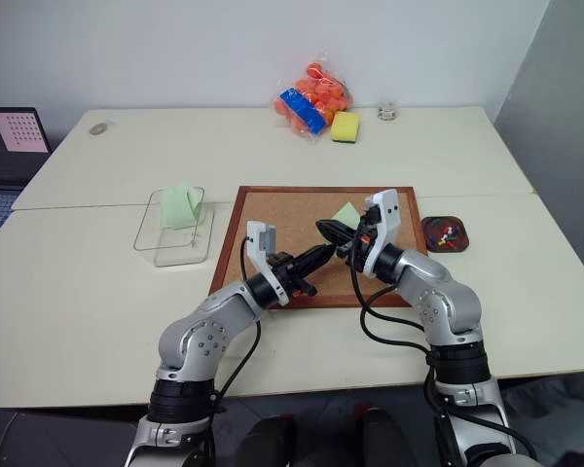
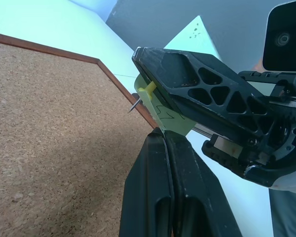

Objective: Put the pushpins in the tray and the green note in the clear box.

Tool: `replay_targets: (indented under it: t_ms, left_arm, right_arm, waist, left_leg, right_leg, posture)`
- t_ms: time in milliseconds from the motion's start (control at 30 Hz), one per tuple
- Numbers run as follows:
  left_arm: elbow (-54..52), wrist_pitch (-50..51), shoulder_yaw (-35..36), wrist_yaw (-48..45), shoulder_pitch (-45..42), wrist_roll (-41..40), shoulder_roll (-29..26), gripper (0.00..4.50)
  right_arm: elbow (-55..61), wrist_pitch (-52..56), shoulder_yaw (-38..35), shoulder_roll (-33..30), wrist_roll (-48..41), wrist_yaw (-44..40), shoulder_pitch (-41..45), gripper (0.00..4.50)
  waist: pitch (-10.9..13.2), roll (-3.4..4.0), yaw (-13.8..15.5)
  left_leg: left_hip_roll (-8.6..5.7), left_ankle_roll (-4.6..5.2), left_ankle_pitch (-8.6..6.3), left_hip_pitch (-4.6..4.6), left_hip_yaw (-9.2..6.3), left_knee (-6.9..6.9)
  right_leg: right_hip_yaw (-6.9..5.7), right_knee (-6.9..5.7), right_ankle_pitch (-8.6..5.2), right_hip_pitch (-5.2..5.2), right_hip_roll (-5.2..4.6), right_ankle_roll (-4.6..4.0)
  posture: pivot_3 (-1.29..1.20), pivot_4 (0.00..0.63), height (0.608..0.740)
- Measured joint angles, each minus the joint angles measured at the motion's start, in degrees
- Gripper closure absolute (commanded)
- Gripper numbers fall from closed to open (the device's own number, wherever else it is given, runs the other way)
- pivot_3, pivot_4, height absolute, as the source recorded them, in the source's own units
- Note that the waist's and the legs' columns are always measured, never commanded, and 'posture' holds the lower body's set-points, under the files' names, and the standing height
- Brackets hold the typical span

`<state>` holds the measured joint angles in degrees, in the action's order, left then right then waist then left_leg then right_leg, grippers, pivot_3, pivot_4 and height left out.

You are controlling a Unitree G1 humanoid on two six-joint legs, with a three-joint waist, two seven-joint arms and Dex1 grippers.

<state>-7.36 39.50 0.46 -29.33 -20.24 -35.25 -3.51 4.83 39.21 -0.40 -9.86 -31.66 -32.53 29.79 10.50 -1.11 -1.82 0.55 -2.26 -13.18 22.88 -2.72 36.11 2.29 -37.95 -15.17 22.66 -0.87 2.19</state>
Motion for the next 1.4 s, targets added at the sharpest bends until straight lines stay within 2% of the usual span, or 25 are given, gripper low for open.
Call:
replay_targets:
  t_ms: [300, 600, 1400]
  left_arm:
    - [0.01, 0.6, 0.57, 2.23, 0.0, -0.71, 0.72, 4.49]
    - [1.02, 4.48, 6.73, 10.28, -0.82, -5.45, 5.98, 4.49]
    - [0.81, 7.83, 6.72, 12.49, -1.09, -8.08, 5.68, 4.49]
  right_arm:
    - [0.0, -0.63, -0.02, -0.01, 0.03, 0.19, 0.01, 4.5]
    - [0.0, -1.73, -0.37, -0.19, 0.07, 1.45, 0.02, 4.5]
    - [-0.03, -5.17, -1.65, 0.29, 1.24, 5.05, 0.03, 4.5]
  waist:
    - [0.0, 0.0, 0.0]
    - [0.01, -0.01, 0.01]
    - [0.0, -0.01, 0.01]
  left_leg:
    - [0.0, 0.0, 0.0, 0.01, 0.0, 0.0]
    - [-0.01, 0.0, 0.0, 0.02, 0.01, 0.0]
    - [0.0, 0.0, 0.0, 0.01, 0.01, 0.0]
  right_leg:
    - [0.01, 0.0, 0.0, 0.0, 0.0, 0.0]
    - [0.01, 0.01, -0.02, 0.01, 0.01, 0.03]
    - [0.02, 0.01, -0.01, 0.01, 0.02, 0.01]
  posture:
    - [0.0, 0.15, 0.74]
    - [0.0, 0.15, 0.74]
    - [0.0, 0.15, 0.74]
